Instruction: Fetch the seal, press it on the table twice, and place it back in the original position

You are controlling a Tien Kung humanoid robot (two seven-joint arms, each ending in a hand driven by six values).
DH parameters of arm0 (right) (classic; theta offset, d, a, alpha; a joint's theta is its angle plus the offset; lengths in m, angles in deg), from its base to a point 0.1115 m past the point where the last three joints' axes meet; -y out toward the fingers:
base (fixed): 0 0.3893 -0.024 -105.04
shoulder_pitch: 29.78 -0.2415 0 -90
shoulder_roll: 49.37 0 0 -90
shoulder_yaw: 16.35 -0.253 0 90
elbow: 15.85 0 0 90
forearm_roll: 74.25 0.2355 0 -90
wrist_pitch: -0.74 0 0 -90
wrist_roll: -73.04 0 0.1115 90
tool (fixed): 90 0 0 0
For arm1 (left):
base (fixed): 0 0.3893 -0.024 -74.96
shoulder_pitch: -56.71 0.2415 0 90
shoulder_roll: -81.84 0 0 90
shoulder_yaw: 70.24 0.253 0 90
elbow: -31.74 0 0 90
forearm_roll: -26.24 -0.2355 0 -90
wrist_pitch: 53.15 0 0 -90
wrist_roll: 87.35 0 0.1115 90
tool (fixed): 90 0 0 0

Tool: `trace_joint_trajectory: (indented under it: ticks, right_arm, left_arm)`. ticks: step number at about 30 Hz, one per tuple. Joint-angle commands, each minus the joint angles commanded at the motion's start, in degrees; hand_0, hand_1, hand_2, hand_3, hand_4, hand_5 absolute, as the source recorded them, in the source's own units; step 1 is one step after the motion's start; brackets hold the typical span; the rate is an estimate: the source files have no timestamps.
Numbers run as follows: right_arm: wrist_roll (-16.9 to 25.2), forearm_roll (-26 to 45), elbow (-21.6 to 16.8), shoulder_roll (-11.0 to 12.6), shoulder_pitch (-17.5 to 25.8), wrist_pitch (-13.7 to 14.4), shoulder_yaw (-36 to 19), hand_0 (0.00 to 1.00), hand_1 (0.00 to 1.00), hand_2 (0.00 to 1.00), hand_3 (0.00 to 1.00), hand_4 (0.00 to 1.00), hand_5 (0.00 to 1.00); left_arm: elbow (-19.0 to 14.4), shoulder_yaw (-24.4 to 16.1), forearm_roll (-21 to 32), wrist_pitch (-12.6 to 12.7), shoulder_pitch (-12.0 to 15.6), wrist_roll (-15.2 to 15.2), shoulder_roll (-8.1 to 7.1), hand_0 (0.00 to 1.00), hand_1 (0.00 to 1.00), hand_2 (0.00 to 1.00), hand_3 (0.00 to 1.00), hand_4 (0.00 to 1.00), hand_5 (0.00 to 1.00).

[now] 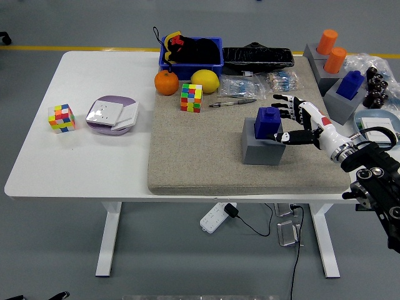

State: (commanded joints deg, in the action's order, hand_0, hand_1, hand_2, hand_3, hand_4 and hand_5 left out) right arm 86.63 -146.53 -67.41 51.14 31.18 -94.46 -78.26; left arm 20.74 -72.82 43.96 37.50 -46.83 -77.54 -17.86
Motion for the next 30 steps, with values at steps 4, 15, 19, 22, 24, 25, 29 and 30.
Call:
trace_joint_trajectory:
  ticks: [4, 15, 19, 22, 24, 25, 29, 30]
  right_arm:
    - [0.58, 0.79, -0.19, -0.12, 0.2, 0.86, 0.71, 0.781, 0.715, 0.729, 0.81, 0.897, 0.002]
    - [1.93, 2.03, 0.87, -0.38, -0.05, 3.62, 3.11, 0.721, 0.628, 0.649, 0.731, 0.836, 0.002]
    - [2.33, 2.23, 1.25, -0.45, -0.23, 4.26, 3.95, 0.646, 0.527, 0.547, 0.644, 0.805, 0.002]
    - [2.59, 2.47, 1.15, -0.42, -0.15, 4.58, 4.39, 0.646, 0.527, 0.547, 0.644, 0.805, 0.002]
    - [2.89, 2.67, 0.79, -0.36, -0.01, 4.86, 4.64, 0.646, 0.527, 0.547, 0.644, 0.805, 0.002]
    - [3.02, 2.74, 0.68, -0.35, 0.02, 4.97, 4.7, 0.587, 0.46, 0.46, 0.477, 0.776, 0.002]
    - [3.83, 3.24, 0.07, -0.3, 0.11, 5.83, 4.81, 0.587, 0.46, 0.46, 0.477, 0.776, 0.002]
    - [4.03, 3.38, -0.14, -0.26, 0.16, 6.05, 4.81, 0.587, 0.46, 0.46, 0.477, 0.776, 0.002]
  left_arm:
    - [0.03, -0.21, -0.16, -0.05, 0.09, 0.08, 0.03, 0.811, 0.784, 0.76, 0.797, 0.675, 0.439]
    - [-0.05, 0.5, 0.47, -0.17, -0.31, -0.32, 0.1, 0.811, 0.784, 0.76, 0.797, 0.679, 0.439]
    - [-0.01, 0.1, 0.11, -0.26, -0.2, -0.16, 0.11, 0.811, 0.785, 0.76, 0.797, 0.679, 0.437]
    - [0.03, 0.0, 0.06, -0.33, -0.12, -0.15, 0.09, 0.811, 0.785, 0.76, 0.797, 0.679, 0.437]
    - [0.04, -0.05, 0.06, -0.42, -0.06, -0.14, 0.11, 0.811, 0.785, 0.76, 0.797, 0.679, 0.437]
    - [0.04, -0.02, 0.11, -0.43, -0.05, -0.16, 0.12, 0.812, 0.785, 0.76, 0.797, 0.681, 0.438]
    - [0.02, 0.04, 0.22, -0.57, -0.13, -0.21, 0.17, 0.812, 0.785, 0.76, 0.797, 0.681, 0.438]
    - [0.02, 0.08, 0.29, -0.57, -0.14, -0.26, 0.18, 0.812, 0.785, 0.76, 0.797, 0.681, 0.438]
